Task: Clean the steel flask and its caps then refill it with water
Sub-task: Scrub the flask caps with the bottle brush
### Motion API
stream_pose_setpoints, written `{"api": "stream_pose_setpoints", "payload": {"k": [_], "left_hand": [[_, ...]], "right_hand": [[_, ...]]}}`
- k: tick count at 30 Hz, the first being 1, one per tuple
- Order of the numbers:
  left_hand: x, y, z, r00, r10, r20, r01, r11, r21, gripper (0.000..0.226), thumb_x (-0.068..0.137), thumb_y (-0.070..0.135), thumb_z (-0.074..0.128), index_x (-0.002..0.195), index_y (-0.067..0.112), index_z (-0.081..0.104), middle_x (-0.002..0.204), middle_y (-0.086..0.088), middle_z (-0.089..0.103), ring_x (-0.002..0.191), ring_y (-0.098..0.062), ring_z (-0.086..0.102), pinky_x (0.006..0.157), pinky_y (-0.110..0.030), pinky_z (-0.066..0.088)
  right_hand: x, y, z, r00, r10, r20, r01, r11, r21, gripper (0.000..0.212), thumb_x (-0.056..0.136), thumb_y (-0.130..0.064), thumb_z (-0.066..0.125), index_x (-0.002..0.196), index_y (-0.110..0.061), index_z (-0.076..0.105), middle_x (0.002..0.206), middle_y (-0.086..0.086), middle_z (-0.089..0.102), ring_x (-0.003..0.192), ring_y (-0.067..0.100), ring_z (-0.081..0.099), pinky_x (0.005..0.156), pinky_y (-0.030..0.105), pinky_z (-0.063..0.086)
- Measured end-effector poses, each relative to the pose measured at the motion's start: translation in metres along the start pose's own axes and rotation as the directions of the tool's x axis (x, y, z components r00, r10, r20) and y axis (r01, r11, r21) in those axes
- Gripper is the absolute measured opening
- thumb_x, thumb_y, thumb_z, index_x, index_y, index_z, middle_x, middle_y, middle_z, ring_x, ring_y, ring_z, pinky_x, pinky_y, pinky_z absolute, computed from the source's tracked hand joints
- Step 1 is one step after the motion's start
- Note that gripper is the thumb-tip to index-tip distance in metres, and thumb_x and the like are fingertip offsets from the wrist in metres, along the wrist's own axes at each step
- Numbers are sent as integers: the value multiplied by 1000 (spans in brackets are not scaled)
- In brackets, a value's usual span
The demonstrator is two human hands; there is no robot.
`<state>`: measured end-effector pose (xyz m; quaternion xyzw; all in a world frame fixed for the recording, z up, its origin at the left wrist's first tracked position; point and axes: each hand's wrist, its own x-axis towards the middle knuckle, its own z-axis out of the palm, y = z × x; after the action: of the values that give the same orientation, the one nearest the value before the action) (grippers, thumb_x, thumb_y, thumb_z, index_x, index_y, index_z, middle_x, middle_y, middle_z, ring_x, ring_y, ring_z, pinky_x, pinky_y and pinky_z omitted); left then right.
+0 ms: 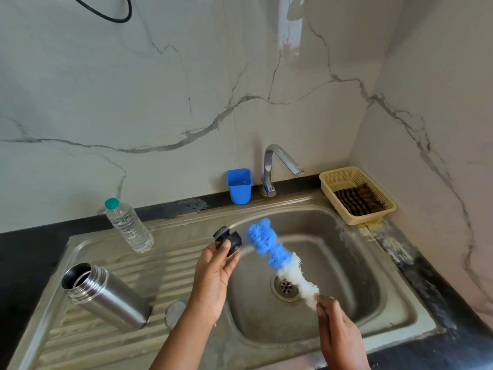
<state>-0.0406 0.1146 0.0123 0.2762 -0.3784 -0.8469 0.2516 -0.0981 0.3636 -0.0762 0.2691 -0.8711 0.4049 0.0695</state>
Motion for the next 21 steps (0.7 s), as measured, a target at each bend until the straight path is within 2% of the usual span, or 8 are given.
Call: {"api": "stream_pose_setpoints", "payload": {"k": [2, 4, 6, 8, 12, 14, 17, 21], "left_hand": [[1, 3, -11, 996, 82, -24, -75, 974, 212, 52, 67, 27, 85, 111, 10, 62, 114, -9, 70, 108, -20, 67, 90, -32, 54], [1, 5, -21, 982, 186, -29, -159, 905, 395, 46, 72, 16, 87, 111, 15, 63, 112, -6, 72, 105, -17, 67, 89, -30, 51], [5, 9, -33, 950, 311, -1, -252, 772, 584, 44, 76, 2, 81, 108, 25, 60, 113, -7, 68, 100, -14, 68, 85, -24, 52], [10, 14, -43, 911, 404, 80, -332, 607, 721, 53, 74, -3, 81, 105, 32, 56, 117, -3, 58, 102, -13, 66, 82, -20, 55], [10, 25, -51, 828, 497, 258, -463, 348, 815, 71, 67, -7, 83, 116, 31, 48, 116, 1, 52, 108, -5, 57, 85, -25, 55], [10, 29, -51, 767, 540, 347, -522, 210, 827, 72, 66, -6, 85, 114, 31, 47, 112, 3, 50, 105, -3, 55, 82, -26, 55], [12, 34, -52, 709, 548, 444, -575, 84, 814, 62, 65, -7, 84, 109, 23, 52, 113, 6, 51, 102, -3, 56, 83, -28, 53], [9, 36, -46, 678, 510, 529, -598, -36, 800, 62, 66, -11, 82, 106, 24, 50, 111, 11, 54, 92, -7, 58, 79, -17, 47]], "right_hand": [[2, -4, -2, 1000, 29, -5, -29, 999, 41, 28, 91, -22, 51, 112, -41, 50, 97, -23, 63, 71, 9, 62, 61, 10, 43], [4, -11, -7, 1000, 27, 11, -28, 996, 87, 34, 91, -16, 53, 111, -43, 51, 100, -23, 63, 73, 8, 62, 66, 6, 42], [6, -18, -12, 1000, -6, 29, 3, 995, 103, 40, 92, -12, 54, 109, -48, 51, 102, -23, 62, 72, 8, 62, 67, 7, 43], [10, -26, -15, 999, -21, 39, 17, 994, 105, 42, 89, -16, 55, 110, -52, 50, 102, -24, 65, 74, 5, 64, 68, 10, 46], [20, -37, -20, 992, -121, 21, 119, 989, 84, 34, 92, -27, 56, 123, -41, 58, 101, -26, 62, 84, -10, 58, 72, 8, 45], [23, -39, -19, 975, -220, -7, 220, 974, 54, 35, 94, -21, 52, 124, -33, 65, 97, -24, 55, 81, -9, 51, 70, 8, 41], [27, -40, -20, 944, -327, -41, 326, 945, -30, 43, 88, -4, 56, 121, -26, 70, 92, -17, 58, 75, 4, 56, 63, 15, 44], [34, -48, -25, 894, -442, -71, 413, 875, -253, 51, 81, 4, 54, 118, -26, 73, 86, -7, 65, 66, 19, 61, 49, 23, 43]]}}
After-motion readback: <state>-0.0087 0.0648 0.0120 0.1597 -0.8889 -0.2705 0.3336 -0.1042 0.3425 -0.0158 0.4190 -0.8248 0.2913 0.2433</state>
